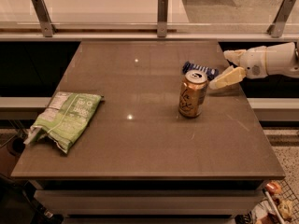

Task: Move rxbar blueberry near green jalapeno chip bag

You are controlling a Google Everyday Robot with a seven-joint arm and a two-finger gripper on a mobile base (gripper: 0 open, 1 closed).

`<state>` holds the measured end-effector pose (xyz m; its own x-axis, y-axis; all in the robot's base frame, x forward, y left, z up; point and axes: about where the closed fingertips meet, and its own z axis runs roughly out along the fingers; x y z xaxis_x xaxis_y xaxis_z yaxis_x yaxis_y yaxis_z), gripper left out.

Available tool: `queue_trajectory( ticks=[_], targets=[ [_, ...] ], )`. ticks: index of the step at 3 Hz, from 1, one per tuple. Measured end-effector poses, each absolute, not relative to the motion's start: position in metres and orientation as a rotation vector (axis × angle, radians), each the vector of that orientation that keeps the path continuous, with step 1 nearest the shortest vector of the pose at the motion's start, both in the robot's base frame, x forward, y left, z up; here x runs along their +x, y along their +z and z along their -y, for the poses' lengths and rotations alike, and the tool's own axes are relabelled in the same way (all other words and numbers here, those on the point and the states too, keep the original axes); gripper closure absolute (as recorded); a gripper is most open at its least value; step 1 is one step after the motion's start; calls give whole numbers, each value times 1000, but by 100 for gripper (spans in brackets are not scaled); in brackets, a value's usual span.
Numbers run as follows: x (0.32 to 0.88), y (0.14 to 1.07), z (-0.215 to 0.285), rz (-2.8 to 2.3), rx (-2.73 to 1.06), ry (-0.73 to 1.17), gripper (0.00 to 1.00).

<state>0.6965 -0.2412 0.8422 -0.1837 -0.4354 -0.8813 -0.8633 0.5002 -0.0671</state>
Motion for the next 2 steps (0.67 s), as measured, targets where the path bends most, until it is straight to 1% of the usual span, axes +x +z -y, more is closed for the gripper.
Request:
queue_trajectory(
  ticks=[2],
  targets=[
    [704, 823, 217, -1782, -1079, 654, 0]
  ],
)
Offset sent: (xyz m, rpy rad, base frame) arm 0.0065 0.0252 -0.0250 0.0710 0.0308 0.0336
